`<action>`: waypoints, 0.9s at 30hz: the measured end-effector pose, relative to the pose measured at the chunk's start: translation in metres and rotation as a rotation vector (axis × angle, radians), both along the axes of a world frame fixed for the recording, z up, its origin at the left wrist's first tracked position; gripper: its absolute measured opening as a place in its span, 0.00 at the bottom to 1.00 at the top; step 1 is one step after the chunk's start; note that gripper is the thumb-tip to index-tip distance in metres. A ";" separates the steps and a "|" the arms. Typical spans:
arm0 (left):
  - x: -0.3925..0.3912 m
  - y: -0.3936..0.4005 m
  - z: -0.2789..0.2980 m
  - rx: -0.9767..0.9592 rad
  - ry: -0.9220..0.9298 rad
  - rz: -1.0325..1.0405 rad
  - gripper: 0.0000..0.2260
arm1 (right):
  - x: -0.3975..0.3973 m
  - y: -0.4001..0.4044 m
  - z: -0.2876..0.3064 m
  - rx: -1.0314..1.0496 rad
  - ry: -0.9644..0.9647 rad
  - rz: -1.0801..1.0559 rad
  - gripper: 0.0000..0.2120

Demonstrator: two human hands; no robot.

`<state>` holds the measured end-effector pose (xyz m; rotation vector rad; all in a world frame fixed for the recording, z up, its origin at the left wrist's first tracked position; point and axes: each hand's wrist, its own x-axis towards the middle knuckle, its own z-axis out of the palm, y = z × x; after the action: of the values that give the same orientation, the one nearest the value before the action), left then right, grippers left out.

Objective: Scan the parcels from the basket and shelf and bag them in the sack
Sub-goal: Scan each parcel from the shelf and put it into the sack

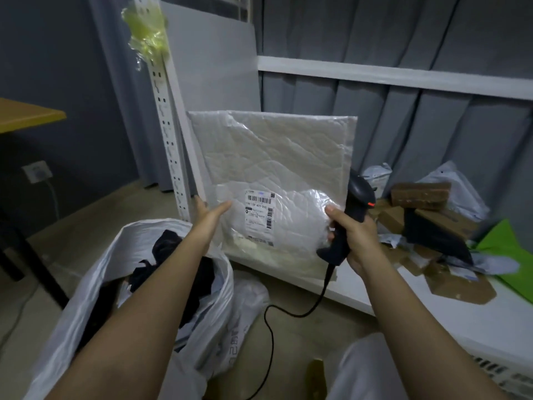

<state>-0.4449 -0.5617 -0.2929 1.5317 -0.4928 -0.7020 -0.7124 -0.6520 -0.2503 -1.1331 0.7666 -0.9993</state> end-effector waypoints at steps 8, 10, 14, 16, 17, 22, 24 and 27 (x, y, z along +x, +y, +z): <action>-0.012 -0.028 0.018 -0.019 -0.284 -0.020 0.10 | -0.006 -0.044 -0.024 -0.021 0.224 -0.380 0.13; -0.013 -0.024 0.022 -0.083 -0.276 0.075 0.09 | 0.001 -0.046 -0.033 -0.057 0.289 -0.478 0.14; -0.002 -0.011 0.018 -0.126 -0.276 0.169 0.12 | 0.018 -0.028 -0.047 -0.052 0.297 -0.307 0.12; 0.000 -0.004 0.014 -0.153 -0.291 0.185 0.11 | 0.030 -0.009 -0.048 -0.080 0.342 -0.136 0.11; 0.001 -0.002 0.011 -0.164 -0.295 0.189 0.10 | 0.036 0.001 -0.048 -0.102 0.359 -0.047 0.10; 0.007 0.005 0.010 -0.168 -0.287 0.223 0.02 | 0.055 0.035 -0.044 -0.198 0.403 0.261 0.10; 0.008 0.005 0.012 -0.171 -0.296 0.222 0.01 | 0.058 0.040 -0.042 -0.200 0.444 0.239 0.12; 0.009 0.007 0.014 -0.184 -0.303 0.217 0.03 | 0.061 0.043 -0.037 -0.161 0.456 0.187 0.13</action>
<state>-0.4357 -0.5550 -0.2792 1.4953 -0.5887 -0.2498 -0.6511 -0.6091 -0.2876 -1.5715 0.9301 -0.6589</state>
